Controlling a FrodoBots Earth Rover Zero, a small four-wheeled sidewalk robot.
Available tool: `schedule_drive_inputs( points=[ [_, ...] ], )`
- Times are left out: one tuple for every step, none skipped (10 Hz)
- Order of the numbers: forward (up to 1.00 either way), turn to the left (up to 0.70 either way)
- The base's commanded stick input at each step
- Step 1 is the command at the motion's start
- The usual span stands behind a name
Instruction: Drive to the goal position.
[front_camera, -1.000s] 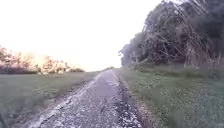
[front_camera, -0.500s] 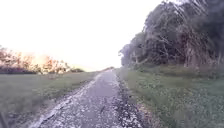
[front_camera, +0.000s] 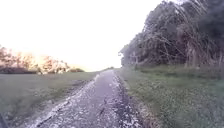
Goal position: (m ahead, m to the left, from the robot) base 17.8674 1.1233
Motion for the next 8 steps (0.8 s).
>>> schedule_drive_inputs(
  points=[
    [0.00,0.00],
    [0.14,0.00],
    [0.69,0.00],
    [0.69,0.00],
    [0.69,0.00],
    [0.69,0.00],
    [0.66,0.00],
    [0.57,0.00]
  ],
)
